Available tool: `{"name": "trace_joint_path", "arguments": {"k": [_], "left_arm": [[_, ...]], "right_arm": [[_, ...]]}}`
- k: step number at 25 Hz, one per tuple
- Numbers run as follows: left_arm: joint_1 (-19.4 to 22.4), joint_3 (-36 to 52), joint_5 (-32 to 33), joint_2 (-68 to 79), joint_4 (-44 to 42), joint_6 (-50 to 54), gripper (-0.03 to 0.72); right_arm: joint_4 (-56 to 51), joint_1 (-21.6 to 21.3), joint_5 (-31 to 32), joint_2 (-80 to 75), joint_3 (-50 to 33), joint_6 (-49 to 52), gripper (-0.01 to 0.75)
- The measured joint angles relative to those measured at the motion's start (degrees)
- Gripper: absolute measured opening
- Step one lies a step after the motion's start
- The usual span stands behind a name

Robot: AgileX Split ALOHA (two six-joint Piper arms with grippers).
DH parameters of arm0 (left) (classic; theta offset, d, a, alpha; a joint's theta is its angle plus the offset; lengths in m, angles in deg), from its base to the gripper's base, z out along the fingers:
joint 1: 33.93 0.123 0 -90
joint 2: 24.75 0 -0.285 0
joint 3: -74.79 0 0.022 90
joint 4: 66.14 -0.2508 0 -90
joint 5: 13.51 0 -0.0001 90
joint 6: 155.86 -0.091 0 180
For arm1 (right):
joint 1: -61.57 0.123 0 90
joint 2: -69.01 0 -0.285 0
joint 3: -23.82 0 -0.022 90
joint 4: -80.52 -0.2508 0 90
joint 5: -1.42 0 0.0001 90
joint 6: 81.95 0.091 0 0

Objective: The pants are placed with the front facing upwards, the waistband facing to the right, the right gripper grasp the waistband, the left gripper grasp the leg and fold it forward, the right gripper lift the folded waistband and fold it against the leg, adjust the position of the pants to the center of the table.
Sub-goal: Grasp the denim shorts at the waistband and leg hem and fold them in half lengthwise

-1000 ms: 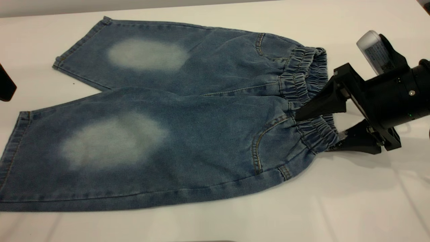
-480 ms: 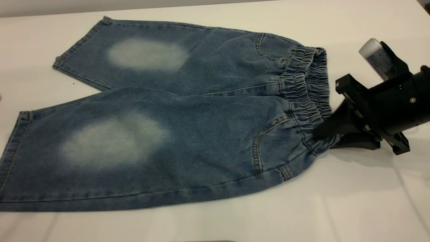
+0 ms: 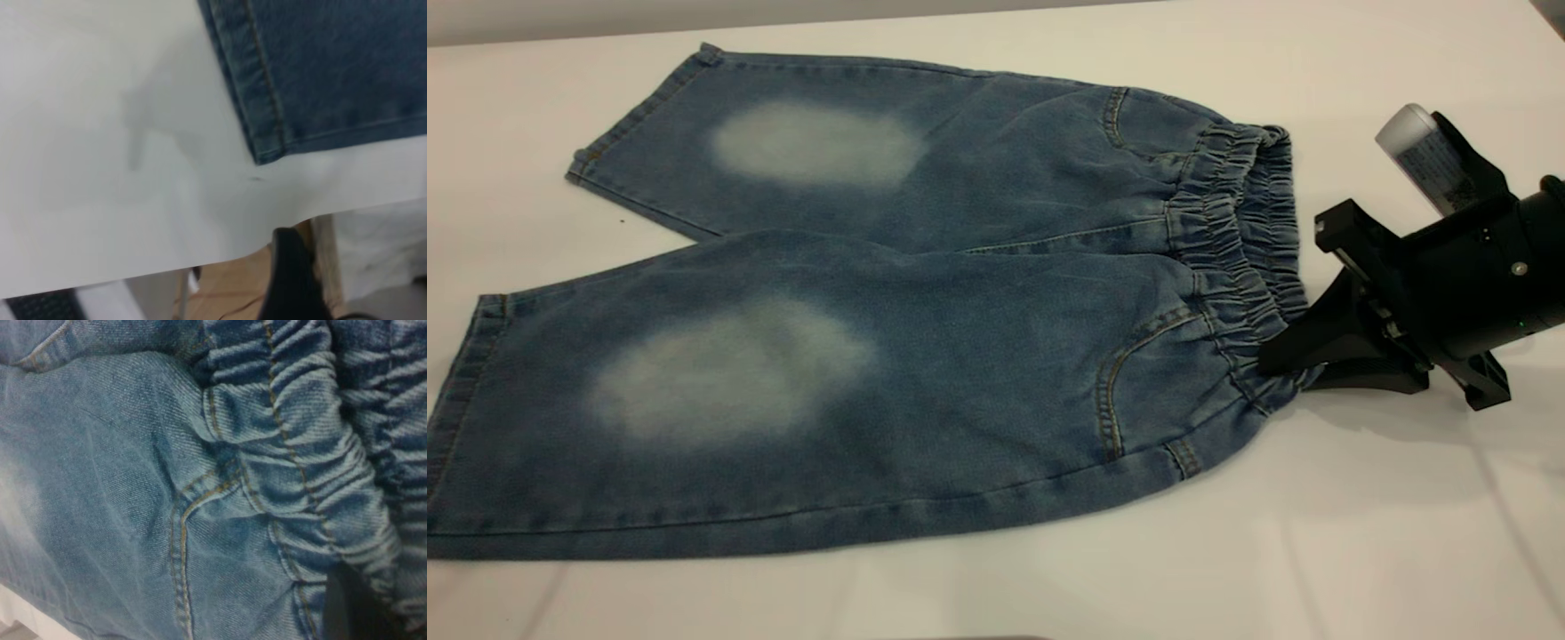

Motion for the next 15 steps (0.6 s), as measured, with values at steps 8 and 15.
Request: {"name": "trace_joint_path", "arguments": {"k": [8, 15], "left_arm": [[-3.1, 0.0, -4.8, 11.6, -4.2, -8.9, 0.442], [-5.1, 0.0, -8.3, 16.4, -10.6, -10.8, 0.442]], "right_arm": [[0.0, 0.0, 0.0, 0.0, 0.0, -0.7, 0.038], [0.0, 0.0, 0.0, 0.0, 0.0, -0.8, 0.040]]}}
